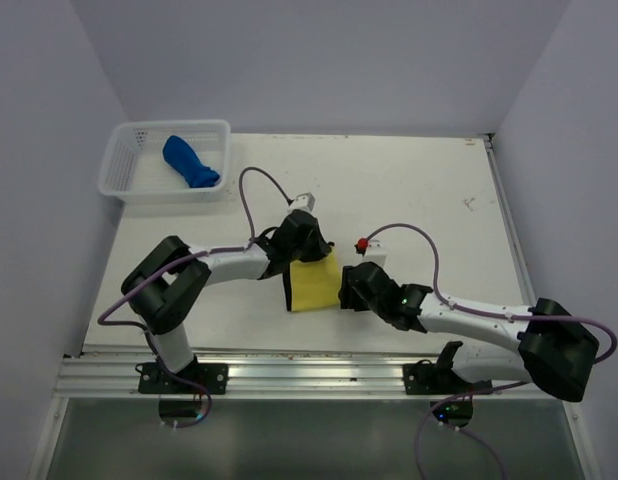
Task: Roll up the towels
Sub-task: Roll the towel
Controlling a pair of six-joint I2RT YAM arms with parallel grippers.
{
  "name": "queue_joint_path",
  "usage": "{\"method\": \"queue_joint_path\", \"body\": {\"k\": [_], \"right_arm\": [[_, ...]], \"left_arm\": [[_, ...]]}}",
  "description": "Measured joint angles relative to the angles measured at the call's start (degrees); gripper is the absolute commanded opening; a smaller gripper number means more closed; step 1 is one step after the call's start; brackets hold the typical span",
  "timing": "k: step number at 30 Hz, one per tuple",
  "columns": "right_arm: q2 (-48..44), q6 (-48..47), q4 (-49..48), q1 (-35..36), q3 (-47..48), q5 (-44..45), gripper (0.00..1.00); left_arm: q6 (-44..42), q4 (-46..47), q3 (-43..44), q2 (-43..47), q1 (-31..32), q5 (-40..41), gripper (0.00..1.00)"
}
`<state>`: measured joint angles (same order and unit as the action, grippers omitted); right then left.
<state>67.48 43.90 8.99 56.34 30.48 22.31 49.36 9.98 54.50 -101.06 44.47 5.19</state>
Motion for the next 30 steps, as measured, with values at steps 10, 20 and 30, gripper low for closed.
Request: {"method": "queue_joint_path", "body": {"k": [10, 20, 30], "right_arm": [[4.15, -0.15, -6.64, -1.62, -0.04, -4.85, 0.46], [8.85, 3.26, -10.73, -1.95, -2.38, -7.5, 0.22], [8.83, 1.77, -11.32, -2.03, -2.34, -8.44, 0.02]], "left_arm": [[1.7, 1.66, -3.63, 1.64, -1.36, -2.14, 0.0], [3.61, 4.44, -5.88, 3.15, -3.3, -4.42, 0.0], [2.49, 4.46, -5.9, 3.15, -3.32, -4.66, 0.36]]}}
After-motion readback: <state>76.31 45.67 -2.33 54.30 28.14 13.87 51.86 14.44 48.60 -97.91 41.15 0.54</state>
